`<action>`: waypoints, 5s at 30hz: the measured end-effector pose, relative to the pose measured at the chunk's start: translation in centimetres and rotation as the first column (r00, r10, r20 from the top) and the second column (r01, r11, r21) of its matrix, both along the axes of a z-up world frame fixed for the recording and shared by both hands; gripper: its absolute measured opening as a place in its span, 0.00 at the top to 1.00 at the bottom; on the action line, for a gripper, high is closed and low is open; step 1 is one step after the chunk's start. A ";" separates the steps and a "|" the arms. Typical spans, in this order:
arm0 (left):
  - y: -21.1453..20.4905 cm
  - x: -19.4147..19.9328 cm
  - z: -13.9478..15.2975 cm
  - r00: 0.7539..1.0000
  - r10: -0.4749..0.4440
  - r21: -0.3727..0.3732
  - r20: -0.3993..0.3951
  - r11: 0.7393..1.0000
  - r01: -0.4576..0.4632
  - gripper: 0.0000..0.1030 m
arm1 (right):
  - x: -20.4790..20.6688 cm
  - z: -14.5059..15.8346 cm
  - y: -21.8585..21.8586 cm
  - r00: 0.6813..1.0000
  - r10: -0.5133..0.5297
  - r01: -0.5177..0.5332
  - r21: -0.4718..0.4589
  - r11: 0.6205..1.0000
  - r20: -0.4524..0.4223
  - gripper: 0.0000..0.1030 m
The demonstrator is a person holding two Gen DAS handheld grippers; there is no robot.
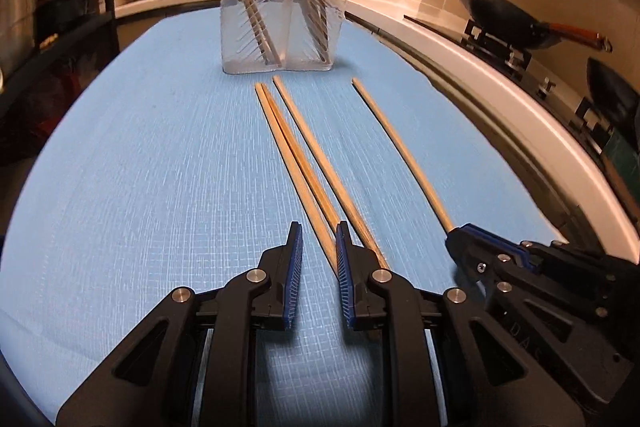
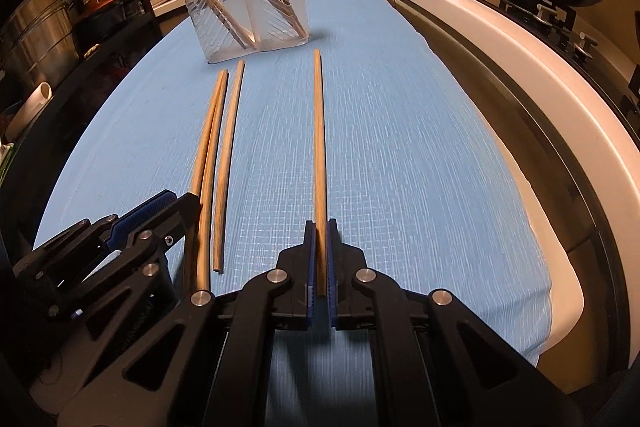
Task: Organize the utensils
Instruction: 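Grasp a wooden chopstick with the left tool while the right tool grasps another, then lift both held chopsticks off the cloth, then carry both held chopsticks over the clear plastic container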
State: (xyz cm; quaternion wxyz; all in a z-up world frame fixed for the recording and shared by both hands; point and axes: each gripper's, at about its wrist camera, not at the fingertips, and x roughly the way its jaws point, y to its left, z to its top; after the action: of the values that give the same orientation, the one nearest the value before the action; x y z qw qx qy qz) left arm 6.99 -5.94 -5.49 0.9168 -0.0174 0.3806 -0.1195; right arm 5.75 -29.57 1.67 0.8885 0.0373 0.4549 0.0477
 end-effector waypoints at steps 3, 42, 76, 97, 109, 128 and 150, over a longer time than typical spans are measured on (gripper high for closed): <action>-0.4 0.0 0.0 1.000 -0.013 0.050 -0.004 0.999 0.014 0.83 | -0.1 0.0 -0.3 1.000 -0.013 0.013 0.013 1.000 -0.003 0.95; 6.1 -2.9 -0.9 0.973 0.160 0.048 0.164 0.984 -0.170 0.93 | -0.6 -0.3 2.1 0.997 0.012 -0.010 -0.023 1.000 0.075 0.94; 6.2 -3.3 -1.3 0.968 0.156 0.027 0.197 0.986 -0.164 0.94 | -0.6 -0.3 2.6 0.995 0.022 -0.014 -0.075 0.997 0.100 0.95; 6.0 -6.9 6.9 0.911 0.083 0.033 0.403 0.994 -0.106 0.94 | -3.2 7.5 0.9 0.963 0.025 -0.008 -0.064 0.998 0.267 0.95; 7.7 -4.3 13.5 0.915 0.090 -0.019 0.393 0.996 -0.090 0.94 | -2.6 15.0 -0.3 0.929 0.029 -0.014 -0.042 0.999 0.369 0.95; 7.8 1.8 18.1 0.968 0.067 -0.040 0.243 0.997 -0.060 0.94 | 2.9 21.4 1.0 0.943 0.054 -0.038 -0.056 0.998 0.329 0.95; 5.6 14.6 30.9 0.953 -0.012 -0.015 0.304 1.000 0.017 0.94 | 14.9 33.3 2.7 0.885 0.122 -0.104 -0.065 0.992 0.449 0.95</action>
State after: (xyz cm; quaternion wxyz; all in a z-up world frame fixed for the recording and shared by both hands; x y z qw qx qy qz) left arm 21.59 -0.36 25.37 0.9634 -0.0041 0.2340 -0.1309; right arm 20.66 -26.84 35.01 0.9661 -0.0189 0.2382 0.0976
